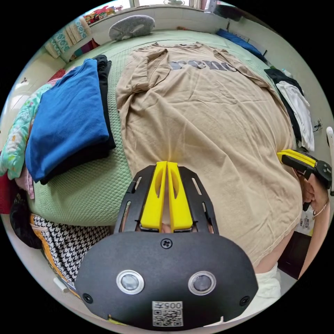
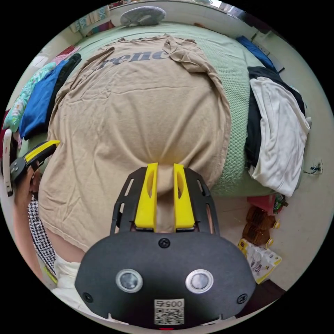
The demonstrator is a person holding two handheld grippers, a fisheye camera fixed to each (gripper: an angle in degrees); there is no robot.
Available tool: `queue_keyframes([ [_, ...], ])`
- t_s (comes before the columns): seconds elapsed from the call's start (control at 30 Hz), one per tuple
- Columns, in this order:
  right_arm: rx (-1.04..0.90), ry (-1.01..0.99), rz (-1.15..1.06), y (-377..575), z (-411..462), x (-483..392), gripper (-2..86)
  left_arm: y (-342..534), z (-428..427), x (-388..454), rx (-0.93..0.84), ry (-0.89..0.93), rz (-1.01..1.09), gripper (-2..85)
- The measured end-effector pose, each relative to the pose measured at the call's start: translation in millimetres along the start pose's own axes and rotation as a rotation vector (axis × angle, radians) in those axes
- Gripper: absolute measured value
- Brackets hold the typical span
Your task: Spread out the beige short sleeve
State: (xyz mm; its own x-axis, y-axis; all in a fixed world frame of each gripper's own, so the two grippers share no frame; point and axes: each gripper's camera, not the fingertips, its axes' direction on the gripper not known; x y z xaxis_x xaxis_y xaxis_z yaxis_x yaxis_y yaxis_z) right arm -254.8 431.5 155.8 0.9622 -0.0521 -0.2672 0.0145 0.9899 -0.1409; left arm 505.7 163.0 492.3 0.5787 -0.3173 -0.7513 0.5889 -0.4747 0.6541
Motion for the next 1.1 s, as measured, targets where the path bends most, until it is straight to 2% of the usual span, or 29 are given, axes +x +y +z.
queue_keyframes([
  [0.1, -0.031, 0.011, -0.011, 0.6, 2.1, 1.1, 4.7, 4.4, 2.8, 8.6, 0.008, -0.026, 0.007, -0.3],
  [0.3, -0.051, 0.023, -0.029, 10.9, 4.3, 9.8, 6.4, 17.1, 7.1, 4.8, 0.038, 0.056, -0.069, -0.3],
  [0.5, -0.061, 0.027, -0.049, 24.2, 5.4, 21.7, 5.2, 26.4, 9.0, 26.1, 0.044, -0.050, 0.022, -0.4],
  [0.83, 0.036, 0.025, -0.037, 69.6, 4.2, 45.9, 3.2, 46.7, 9.7, 32.7, 0.066, -0.062, 0.009, -0.4],
  [1.1, 0.123, -0.098, 0.025, 107.1, 0.5, 83.4, 2.8, 71.2, 2.6, 32.3, 0.098, -0.083, 0.000, -0.2],
])
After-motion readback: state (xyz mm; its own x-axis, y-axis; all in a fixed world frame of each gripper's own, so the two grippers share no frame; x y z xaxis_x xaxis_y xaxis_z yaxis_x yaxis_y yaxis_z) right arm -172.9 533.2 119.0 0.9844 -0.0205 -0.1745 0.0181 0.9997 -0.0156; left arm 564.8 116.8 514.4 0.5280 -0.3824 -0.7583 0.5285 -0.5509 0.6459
